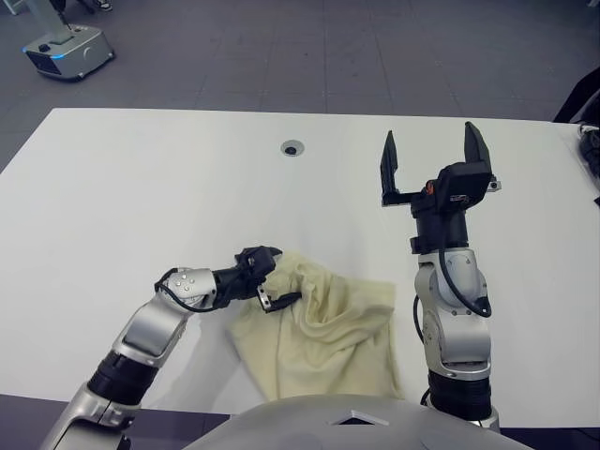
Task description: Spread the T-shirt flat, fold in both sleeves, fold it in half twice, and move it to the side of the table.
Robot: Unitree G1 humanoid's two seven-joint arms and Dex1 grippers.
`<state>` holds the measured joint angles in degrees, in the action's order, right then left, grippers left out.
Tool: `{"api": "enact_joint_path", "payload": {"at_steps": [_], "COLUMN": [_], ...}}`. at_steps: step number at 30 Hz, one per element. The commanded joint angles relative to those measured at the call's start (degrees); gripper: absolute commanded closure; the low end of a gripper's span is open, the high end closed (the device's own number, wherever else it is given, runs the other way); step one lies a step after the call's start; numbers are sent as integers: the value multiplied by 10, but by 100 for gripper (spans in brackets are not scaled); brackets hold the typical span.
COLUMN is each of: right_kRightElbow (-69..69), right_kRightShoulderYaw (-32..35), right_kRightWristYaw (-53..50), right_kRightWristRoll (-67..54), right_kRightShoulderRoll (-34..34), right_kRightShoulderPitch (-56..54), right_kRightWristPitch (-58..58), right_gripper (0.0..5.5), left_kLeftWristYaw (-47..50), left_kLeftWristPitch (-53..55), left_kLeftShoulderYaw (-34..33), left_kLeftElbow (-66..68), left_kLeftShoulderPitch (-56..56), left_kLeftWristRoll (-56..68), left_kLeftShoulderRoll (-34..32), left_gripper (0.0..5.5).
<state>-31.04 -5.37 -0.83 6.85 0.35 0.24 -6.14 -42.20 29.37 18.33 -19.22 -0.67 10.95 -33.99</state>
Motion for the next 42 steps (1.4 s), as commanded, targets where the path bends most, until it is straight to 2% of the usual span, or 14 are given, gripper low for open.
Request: {"api": "enact_joint_path", "payload": {"at_steps": [1, 4, 8, 13, 15, 17, 22, 25, 28, 36, 42], "right_kRightElbow": [-18, -27, -37, -68, -92, -115, -138, -133, -126, -67, -47], "right_kRightShoulderYaw": [-7, -10, -15, 4, 14, 25, 54, 56, 26, -90, -79], "right_kRightWristYaw": [-8, -12, -2, 68, 139, 237, 433, 515, 573, 615, 611], "right_kRightWristRoll": [6, 12, 3, -64, -105, -152, -238, -271, -281, -184, -230], "right_kRightShoulderRoll": [9, 12, 8, -28, -89, -179, -355, -427, -477, -528, -501], "right_kRightShoulderPitch": [-7, -4, -6, -12, -5, 21, 73, 92, 106, 92, 71], "right_kRightWristPitch": [-10, -15, -34, -134, -192, -237, -264, -262, -254, -183, -208], "right_gripper": [12, 12, 12, 12, 12, 12, 12, 12, 12, 12, 12], "left_kLeftWristYaw": [81, 104, 133, 167, 180, 197, 241, 255, 268, 290, 297], "left_kLeftWristPitch": [119, 145, 135, 127, 126, 123, 98, 80, 56, 19, 11], "left_kLeftShoulderYaw": [5, 11, -8, -57, -77, -105, -165, -177, -190, -189, -175], "left_kLeftElbow": [-88, -135, -124, -137, -144, -146, -165, -176, -167, -142, -141], "left_kLeftShoulderPitch": [-45, -59, -41, -19, -14, -9, -16, -27, -32, -39, -38], "left_kLeftWristRoll": [-24, -28, -35, -7, 1, 15, 57, 73, 83, 69, 62], "left_kLeftShoulderRoll": [15, 10, 27, 79, 97, 121, 190, 218, 239, 249, 246], "left_gripper": [10, 10, 10, 10, 10, 10, 10, 10, 10, 10, 10]}}
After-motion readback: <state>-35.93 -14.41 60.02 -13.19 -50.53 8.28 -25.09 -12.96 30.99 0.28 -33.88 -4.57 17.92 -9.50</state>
